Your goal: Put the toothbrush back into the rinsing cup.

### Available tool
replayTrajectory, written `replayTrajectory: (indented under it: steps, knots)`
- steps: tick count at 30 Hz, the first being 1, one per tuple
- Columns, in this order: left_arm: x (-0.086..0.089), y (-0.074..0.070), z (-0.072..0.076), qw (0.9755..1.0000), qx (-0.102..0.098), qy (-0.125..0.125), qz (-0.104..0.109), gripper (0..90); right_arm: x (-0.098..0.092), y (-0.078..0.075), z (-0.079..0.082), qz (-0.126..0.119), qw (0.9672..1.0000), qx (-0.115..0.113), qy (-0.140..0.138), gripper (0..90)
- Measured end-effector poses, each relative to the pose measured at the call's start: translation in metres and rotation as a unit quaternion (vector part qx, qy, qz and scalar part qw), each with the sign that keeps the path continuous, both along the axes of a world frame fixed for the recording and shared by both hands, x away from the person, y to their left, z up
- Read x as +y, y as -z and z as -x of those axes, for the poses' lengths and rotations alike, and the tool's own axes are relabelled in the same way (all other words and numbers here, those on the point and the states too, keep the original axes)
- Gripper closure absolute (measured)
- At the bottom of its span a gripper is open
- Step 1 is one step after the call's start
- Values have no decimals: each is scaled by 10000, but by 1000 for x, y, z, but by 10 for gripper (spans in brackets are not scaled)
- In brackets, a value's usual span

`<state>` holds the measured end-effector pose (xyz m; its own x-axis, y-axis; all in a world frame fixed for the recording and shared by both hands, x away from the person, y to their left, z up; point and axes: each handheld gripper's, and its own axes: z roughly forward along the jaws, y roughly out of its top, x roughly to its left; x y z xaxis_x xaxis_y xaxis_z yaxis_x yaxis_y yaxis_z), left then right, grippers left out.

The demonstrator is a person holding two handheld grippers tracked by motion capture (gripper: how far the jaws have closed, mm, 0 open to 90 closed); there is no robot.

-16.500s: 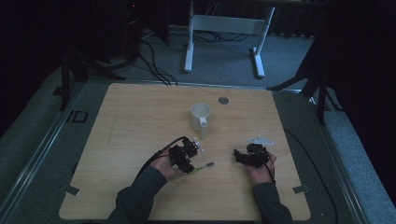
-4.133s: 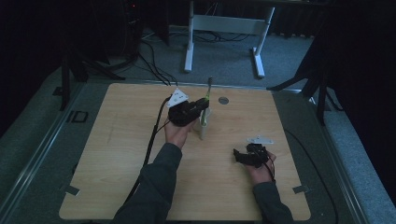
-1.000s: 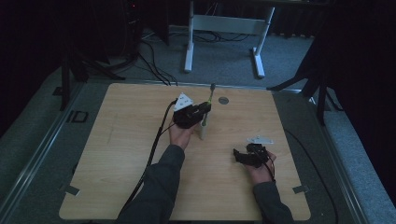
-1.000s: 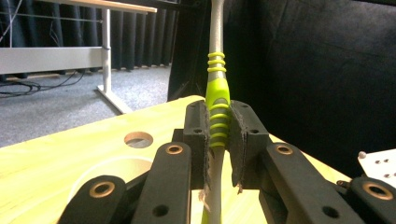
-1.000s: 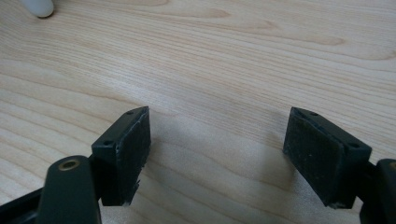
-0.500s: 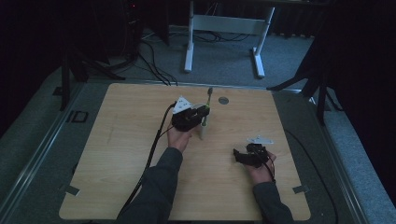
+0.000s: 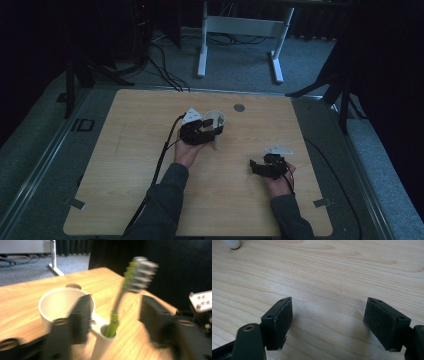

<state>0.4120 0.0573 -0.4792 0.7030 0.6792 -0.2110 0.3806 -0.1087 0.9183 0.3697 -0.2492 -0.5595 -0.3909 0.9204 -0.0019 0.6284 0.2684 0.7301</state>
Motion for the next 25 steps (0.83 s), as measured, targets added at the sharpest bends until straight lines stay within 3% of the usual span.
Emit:
replayTrajectory:
  steps: [6,16,25]
  knots:
    - [7,2,3,10000,58,-57,53,343,0,0,0,0,10000,0,1,227]
    - [14,5,8,9999,109,-38,66,388,0,0,0,0,10000,-1,0,227]
    - [29,13,17,9990,169,-273,-300,386,0,0,0,2,10000,-3,0,227]
